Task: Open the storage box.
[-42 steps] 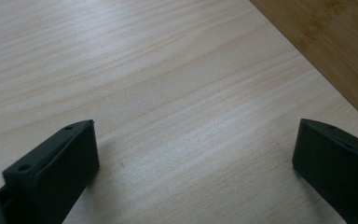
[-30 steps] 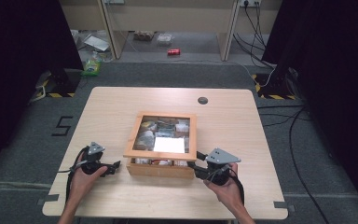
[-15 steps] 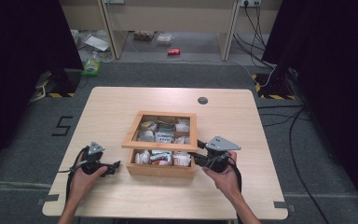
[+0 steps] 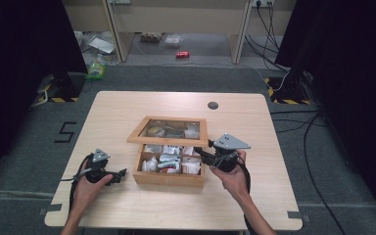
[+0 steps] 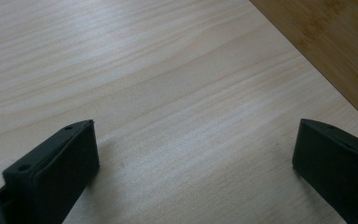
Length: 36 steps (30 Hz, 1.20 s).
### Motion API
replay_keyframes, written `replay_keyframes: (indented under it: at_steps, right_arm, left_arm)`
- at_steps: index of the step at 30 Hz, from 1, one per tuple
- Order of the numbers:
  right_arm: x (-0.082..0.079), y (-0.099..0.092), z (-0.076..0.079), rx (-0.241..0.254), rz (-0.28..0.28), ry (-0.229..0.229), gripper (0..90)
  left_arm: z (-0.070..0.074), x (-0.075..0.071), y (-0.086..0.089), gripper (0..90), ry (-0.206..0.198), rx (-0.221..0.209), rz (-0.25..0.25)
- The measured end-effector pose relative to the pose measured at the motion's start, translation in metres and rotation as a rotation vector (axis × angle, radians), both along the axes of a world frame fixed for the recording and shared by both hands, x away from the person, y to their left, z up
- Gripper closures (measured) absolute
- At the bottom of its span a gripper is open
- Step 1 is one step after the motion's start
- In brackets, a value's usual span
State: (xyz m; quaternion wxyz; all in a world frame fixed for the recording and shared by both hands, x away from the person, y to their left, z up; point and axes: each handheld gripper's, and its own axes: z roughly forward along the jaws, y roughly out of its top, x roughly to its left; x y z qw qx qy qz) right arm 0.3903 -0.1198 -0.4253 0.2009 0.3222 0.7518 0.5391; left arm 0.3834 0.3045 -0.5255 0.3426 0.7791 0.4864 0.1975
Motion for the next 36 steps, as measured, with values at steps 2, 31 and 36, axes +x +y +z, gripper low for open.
replay_keyframes:
  at_steps: [2,31,36]
  right_arm:
    - [0.002,0.002,0.002,-0.001,-0.005,0.001,57.5]
    - [0.043,0.01,0.024,0.062,-0.06,0.005,58.1]
    - [0.048,0.012,0.023,0.059,-0.072,0.004,58.1]
  left_arm:
    - [0.0,0.0,0.0,0.0,0.0,0.0,0.0]
    - [0.0,0.0,0.0,0.0,0.002,0.0,0.0]
    - [0.0,0.0,0.0,0.0,0.002,0.0,0.0]
